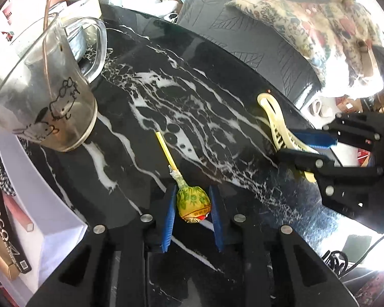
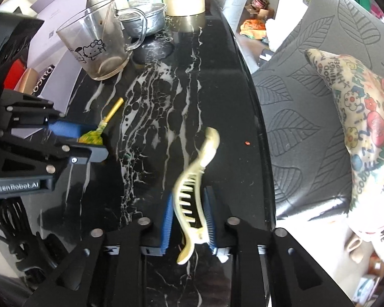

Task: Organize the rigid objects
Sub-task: 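Grasp the yellow lollipop with the left gripper while the right gripper grasps the cream hair clip, then carry the lollipop and hair clip over the lavender box with both grippers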

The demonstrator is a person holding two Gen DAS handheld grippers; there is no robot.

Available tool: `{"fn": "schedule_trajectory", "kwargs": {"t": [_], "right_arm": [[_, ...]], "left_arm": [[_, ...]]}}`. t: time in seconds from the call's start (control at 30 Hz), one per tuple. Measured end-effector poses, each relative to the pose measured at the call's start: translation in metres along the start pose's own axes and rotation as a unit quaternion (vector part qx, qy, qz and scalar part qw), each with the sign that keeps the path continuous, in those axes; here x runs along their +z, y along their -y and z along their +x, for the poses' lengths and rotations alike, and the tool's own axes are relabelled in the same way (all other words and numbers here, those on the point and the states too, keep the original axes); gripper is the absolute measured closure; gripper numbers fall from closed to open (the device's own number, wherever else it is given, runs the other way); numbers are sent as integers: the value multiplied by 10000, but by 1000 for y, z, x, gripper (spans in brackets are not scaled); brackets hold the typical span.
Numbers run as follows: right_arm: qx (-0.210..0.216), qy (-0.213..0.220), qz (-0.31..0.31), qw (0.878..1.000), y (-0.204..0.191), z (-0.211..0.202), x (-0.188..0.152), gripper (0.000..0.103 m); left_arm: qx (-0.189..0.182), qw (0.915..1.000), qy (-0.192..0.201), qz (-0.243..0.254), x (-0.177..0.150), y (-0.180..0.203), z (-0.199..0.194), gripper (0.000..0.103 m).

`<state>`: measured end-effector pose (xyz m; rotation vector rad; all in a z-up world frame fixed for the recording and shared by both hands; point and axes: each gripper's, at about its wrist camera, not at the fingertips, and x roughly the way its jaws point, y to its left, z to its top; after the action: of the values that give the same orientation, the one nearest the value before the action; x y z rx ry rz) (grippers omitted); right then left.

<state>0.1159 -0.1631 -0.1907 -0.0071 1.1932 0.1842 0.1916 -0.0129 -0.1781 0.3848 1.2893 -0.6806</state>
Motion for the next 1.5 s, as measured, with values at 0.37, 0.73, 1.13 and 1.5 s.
{"fn": "schedule_trajectory", "kwargs": {"t": [0.37, 0.73, 1.13, 1.5], "right_arm": [[168, 82, 127, 9997, -1, -21, -10, 82], [230, 286, 328, 9988, 1, -65, -23, 82], [468, 591, 163, 9970, -6, -114, -38, 82], [738, 825, -399, 9931, -27, -141, -48, 82]], "left_arm": [[-112, 9983, 43, -576, -18, 13, -20, 78], [223, 9937, 534, -955, -25, 32, -73, 78], [505, 9795, 1231, -1515, -45, 58, -133, 78], [704, 9657, 1541, -1968, -82, 82, -157, 78]]}}
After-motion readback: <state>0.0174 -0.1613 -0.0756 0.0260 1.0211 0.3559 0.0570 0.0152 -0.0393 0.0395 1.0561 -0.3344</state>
